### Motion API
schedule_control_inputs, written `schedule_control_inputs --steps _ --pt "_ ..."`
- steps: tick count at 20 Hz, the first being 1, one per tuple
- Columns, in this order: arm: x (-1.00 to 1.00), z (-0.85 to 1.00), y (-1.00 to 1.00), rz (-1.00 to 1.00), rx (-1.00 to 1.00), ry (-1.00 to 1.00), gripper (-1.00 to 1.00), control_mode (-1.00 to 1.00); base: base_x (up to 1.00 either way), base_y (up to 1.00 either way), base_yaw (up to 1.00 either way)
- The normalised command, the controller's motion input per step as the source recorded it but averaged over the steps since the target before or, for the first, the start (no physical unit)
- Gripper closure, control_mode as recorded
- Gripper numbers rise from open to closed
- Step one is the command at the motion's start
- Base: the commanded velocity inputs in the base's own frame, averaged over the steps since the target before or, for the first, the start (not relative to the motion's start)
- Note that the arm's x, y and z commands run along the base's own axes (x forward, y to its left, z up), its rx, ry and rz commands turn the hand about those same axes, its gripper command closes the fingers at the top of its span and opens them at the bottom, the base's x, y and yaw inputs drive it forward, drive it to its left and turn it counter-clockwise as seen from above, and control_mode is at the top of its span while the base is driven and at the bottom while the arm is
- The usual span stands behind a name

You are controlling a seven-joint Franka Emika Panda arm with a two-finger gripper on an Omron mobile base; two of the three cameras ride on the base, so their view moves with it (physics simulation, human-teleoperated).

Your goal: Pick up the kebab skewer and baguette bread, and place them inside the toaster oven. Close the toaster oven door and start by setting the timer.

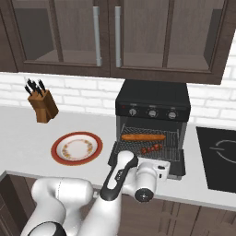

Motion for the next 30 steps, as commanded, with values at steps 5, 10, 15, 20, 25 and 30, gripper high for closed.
schedule_control_inputs --steps 5,10,15,20,25,30 --pt "0.06 0.00 0.00 0.00 0.00 0.00 -1.00 -1.00 0.00 0.00 0.00" --pt "0.10 0.00 0.00 0.00 0.00 0.00 -1.00 -1.00 0.00 0.00 0.00" --pt "0.17 0.00 0.00 0.00 0.00 0.00 -1.00 -1.00 0.00 0.00 0.00" --pt "0.15 0.00 0.00 0.00 0.00 0.00 -1.00 -1.00 0.00 0.00 0.00" --pt "0.13 -0.03 0.00 0.00 0.00 0.00 -1.00 -1.00 0.00 0.00 0.00" --pt "0.16 -0.03 0.00 0.00 0.00 0.00 -1.00 -1.00 0.00 0.00 0.00"
